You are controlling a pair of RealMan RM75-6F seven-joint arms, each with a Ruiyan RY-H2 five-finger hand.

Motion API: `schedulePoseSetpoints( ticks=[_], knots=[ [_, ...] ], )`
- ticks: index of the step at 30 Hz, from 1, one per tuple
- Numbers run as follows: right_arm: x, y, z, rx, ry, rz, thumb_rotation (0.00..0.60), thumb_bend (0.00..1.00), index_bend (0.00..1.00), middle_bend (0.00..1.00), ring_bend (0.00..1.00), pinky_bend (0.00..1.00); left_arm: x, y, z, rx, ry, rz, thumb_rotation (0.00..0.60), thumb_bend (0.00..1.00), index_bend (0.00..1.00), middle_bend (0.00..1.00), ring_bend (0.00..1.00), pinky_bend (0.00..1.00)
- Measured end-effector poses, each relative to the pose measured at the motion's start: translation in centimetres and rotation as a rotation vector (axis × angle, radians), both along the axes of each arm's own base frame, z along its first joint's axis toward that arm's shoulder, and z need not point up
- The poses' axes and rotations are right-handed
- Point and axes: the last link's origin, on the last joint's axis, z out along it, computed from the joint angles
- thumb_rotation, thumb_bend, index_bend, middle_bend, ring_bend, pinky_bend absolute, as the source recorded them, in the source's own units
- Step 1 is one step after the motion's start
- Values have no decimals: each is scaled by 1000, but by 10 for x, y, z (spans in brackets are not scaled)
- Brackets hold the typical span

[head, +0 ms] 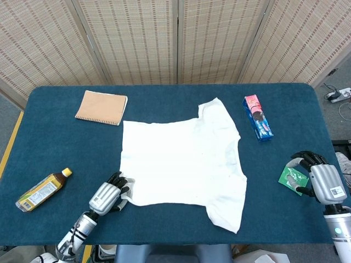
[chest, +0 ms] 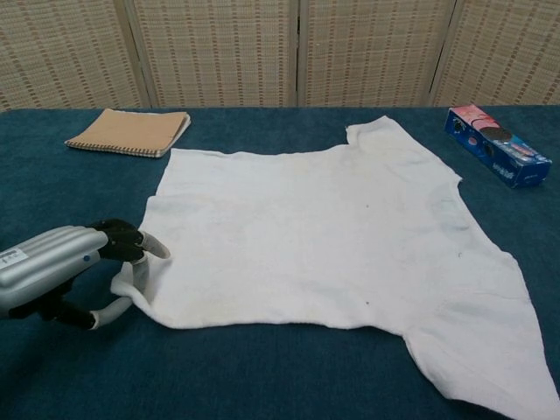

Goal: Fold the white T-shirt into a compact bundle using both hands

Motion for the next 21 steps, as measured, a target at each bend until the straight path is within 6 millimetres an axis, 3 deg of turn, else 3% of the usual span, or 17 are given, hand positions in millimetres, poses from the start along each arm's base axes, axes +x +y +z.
schedulePoseSetpoints(
  ticks=[8,13,21],
  knots=[
    [7,-2,-9,60,22,40,600,296,448,322,209,242,4,4,0,6,-23,-5,600,465,744,282,224,67],
    [17,-4,-30,178,71,112,600,292,448,322,209,242,7,4,3,4,-53,5,600,465,730,283,226,67],
    [23,-14,-70,328,190,265,600,115,448,315,210,242,7,2,10,18,-61,8,600,465,708,283,227,67]
  ],
)
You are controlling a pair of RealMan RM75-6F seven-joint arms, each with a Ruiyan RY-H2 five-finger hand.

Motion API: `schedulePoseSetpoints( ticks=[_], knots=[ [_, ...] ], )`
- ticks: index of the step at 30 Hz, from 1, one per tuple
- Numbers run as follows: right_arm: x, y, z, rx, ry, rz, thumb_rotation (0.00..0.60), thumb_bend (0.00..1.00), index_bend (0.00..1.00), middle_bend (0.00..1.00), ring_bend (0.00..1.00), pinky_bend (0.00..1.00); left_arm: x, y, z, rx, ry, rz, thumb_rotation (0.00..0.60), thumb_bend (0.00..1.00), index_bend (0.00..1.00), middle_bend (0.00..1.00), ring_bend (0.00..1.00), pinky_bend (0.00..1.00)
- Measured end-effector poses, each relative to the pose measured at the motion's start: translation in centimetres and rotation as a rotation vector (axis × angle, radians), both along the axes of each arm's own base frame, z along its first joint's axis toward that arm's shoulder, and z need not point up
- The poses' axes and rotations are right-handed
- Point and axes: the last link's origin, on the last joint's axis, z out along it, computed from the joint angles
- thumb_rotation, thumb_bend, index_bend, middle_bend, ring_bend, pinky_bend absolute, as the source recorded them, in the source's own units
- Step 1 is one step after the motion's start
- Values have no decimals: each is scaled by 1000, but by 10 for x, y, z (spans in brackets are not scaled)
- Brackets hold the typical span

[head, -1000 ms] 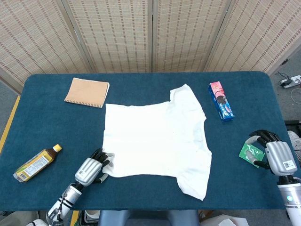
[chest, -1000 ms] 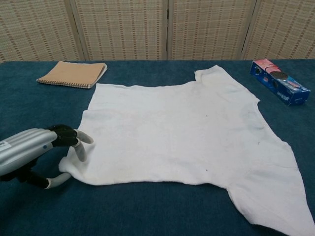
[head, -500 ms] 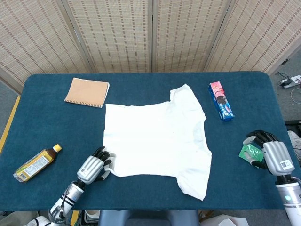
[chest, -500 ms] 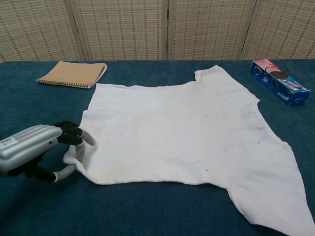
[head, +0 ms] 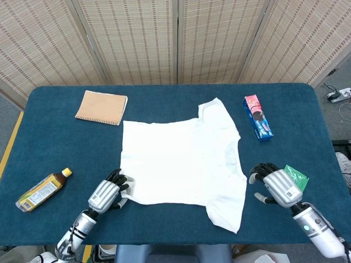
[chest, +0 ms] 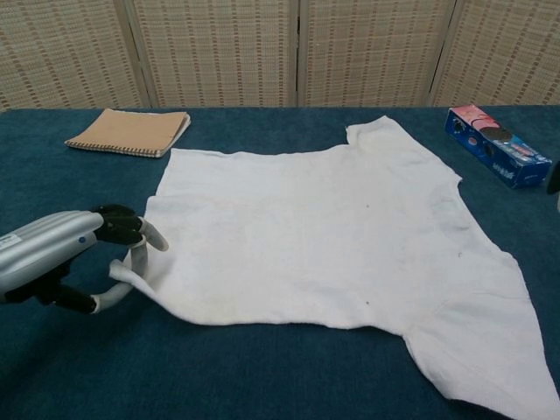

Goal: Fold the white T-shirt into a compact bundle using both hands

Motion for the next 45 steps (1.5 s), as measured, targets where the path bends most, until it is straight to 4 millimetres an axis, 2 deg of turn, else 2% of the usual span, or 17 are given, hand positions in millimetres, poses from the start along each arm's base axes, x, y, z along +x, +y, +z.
schedulePoseSetpoints(
  ticks=[3,7,13,19,34,45],
  knots=[
    [-1,-4,-16,24,22,51,600,60,448,315,207,242,0,-1,1,3,1,3,600,464,708,283,227,67],
    [-6,-8,-34,44,57,107,600,46,448,311,197,241,-2,-2,2,3,2,11,600,464,707,283,227,67],
    [-16,-10,-53,53,89,158,600,12,448,268,180,222,-4,-4,3,6,-3,23,600,464,707,283,227,67],
    [-26,-9,-67,43,87,185,600,0,448,267,179,221,-5,-5,2,0,-8,32,600,464,706,283,227,67],
    [-48,-9,-84,50,101,171,600,0,448,267,180,215,-5,-6,1,-19,-25,51,600,464,706,283,227,67],
    [-54,-12,-84,35,109,169,600,0,448,267,180,213,-3,-5,1,-26,-34,55,600,464,706,283,227,67]
  ],
)
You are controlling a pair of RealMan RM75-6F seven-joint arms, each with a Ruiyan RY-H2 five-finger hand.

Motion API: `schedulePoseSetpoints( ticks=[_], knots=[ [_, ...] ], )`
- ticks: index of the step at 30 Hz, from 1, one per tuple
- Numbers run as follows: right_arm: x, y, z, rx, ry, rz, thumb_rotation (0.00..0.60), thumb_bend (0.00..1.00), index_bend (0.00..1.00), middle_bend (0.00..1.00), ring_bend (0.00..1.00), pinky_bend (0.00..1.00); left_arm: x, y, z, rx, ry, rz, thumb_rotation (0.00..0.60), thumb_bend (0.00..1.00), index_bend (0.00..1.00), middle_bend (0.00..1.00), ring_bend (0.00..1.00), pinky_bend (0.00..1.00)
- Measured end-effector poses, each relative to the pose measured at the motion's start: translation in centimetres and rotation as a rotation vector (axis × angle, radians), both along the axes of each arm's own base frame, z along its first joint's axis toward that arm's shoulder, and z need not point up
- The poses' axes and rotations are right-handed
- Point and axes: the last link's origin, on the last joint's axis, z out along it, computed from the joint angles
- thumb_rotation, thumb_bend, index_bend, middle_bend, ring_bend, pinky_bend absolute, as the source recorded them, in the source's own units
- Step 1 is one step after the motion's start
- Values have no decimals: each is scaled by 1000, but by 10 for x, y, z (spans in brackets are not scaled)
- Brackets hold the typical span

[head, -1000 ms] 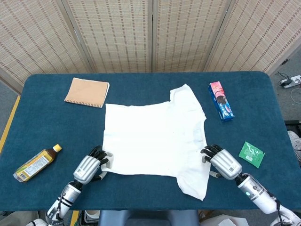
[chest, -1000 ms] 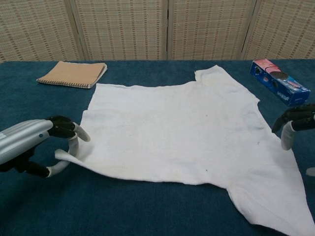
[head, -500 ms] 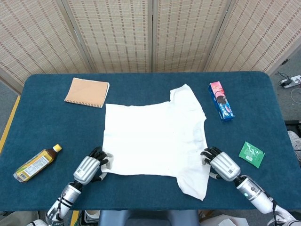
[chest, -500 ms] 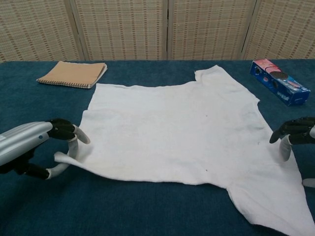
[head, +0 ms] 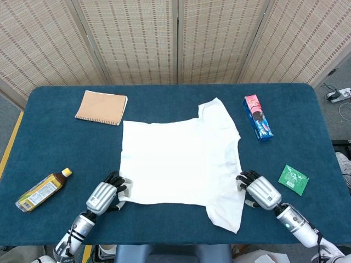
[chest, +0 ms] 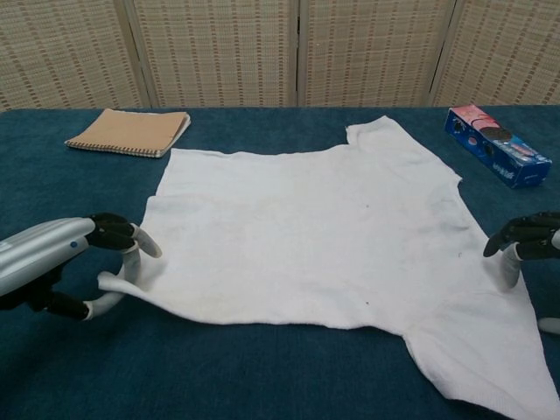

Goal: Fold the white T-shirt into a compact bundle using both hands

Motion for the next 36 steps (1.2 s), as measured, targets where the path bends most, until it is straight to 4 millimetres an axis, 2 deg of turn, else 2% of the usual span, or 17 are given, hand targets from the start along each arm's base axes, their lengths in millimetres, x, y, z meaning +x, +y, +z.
schedulePoseSetpoints(
  ticks=[9,22,27,32,36],
  knots=[
    [6,-2,-6,2,-18,32,600,22,448,267,180,207,-1,0,2,5,-2,6,600,464,706,283,227,67],
    [8,0,-6,-13,-56,87,600,306,454,302,180,207,-1,3,3,8,-8,10,600,464,705,283,226,67],
    [11,-2,-8,-12,-72,107,600,371,512,329,182,207,-2,4,4,10,-8,17,600,464,705,283,226,67],
    [12,-5,-11,-1,-77,114,600,436,636,373,196,207,-3,6,6,13,-5,20,600,464,704,283,226,67],
    [15,-4,-11,7,-96,123,600,452,709,402,211,207,-4,7,10,22,-12,27,600,464,705,283,226,67]
  ],
)
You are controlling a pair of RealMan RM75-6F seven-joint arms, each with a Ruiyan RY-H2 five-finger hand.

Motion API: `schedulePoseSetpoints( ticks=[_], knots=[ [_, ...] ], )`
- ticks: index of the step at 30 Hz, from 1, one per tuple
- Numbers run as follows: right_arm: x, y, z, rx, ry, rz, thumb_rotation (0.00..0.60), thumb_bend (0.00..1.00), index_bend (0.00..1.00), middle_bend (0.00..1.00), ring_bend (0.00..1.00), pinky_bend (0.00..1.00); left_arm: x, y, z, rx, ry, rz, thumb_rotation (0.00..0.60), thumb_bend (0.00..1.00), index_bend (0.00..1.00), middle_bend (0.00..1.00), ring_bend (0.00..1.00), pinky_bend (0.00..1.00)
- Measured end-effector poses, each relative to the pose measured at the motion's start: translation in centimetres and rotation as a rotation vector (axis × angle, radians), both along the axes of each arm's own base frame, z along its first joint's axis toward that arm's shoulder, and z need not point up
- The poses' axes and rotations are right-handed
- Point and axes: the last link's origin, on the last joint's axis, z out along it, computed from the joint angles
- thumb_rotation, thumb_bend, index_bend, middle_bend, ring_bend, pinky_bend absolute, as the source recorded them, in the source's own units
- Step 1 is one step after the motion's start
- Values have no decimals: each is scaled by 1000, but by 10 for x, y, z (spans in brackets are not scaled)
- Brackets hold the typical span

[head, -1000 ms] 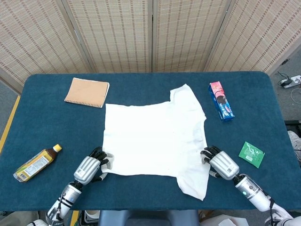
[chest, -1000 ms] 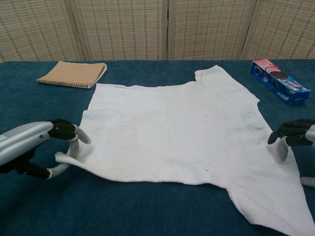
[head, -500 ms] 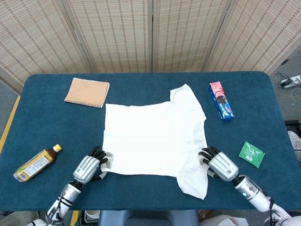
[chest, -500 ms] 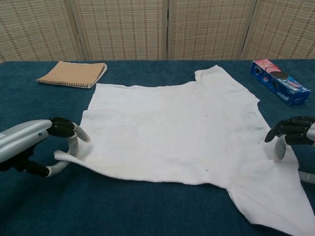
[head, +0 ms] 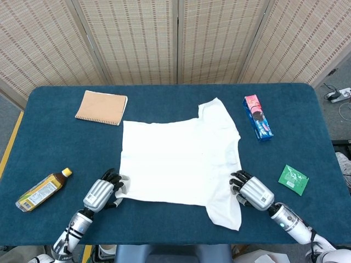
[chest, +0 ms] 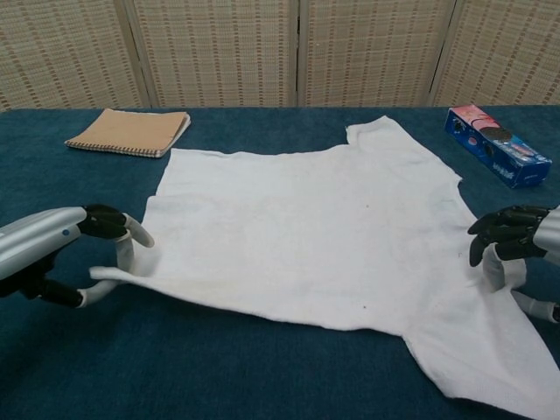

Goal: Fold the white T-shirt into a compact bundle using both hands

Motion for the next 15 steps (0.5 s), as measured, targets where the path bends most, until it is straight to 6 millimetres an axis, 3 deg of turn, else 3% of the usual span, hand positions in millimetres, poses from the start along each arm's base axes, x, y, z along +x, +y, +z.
schedulePoseSetpoints(
  ticks=[15],
  knots=[
    [21,12,26,66,-160,-18,600,471,799,443,227,207,-4,-7,36,-37,-102,54,600,464,709,283,227,67]
  ],
)
